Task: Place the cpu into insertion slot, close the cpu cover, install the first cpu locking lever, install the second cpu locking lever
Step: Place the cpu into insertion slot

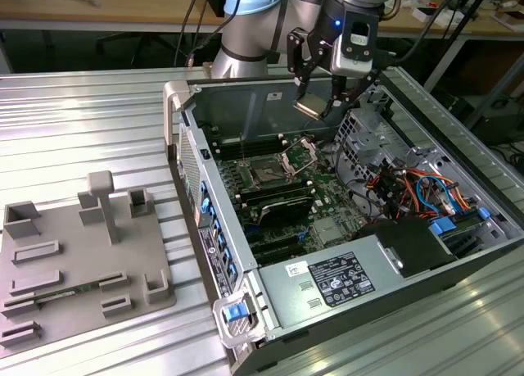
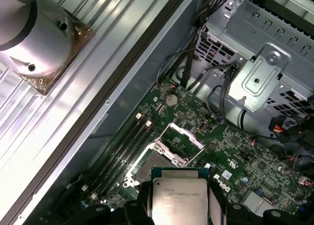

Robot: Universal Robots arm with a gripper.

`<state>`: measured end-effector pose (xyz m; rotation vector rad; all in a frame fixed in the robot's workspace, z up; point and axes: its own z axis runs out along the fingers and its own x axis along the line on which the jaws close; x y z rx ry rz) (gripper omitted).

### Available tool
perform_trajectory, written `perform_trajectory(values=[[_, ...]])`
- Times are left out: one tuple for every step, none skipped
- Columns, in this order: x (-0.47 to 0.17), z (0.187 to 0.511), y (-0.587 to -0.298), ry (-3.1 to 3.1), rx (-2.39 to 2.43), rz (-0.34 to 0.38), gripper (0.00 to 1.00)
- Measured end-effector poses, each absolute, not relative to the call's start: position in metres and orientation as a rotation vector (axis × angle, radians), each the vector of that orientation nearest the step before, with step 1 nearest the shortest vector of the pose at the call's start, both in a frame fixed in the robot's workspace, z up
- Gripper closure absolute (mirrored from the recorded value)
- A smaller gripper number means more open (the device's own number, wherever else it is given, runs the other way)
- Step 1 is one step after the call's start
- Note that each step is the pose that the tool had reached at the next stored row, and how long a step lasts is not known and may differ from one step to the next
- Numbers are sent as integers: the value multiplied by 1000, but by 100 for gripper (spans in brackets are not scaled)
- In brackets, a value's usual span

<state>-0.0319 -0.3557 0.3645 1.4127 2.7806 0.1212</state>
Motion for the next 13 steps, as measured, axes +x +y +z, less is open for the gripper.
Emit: perform_trajectory(values=[[-32,364,-356,2769,1433,121,45],[-32,364,-356,2757,1456,121,45],[-32,364,-356,2746,1476,120,45],[-32,364,-356,2738,1489,120,45],[-32,364,-356,2730,1503,120,45],[-32,364,-356,2724,1513,120,45],[-32,363,-356,2718,1523,120,45],[-32,363,-356,2711,1534,119,45],[-32,363,-356,2704,1546,119,45],[-32,363,-356,2696,1559,119,45],[-32,362,-356,2690,1570,119,45],[-32,362,-356,2680,1586,118,45],[-32,362,-356,2678,1588,118,45]])
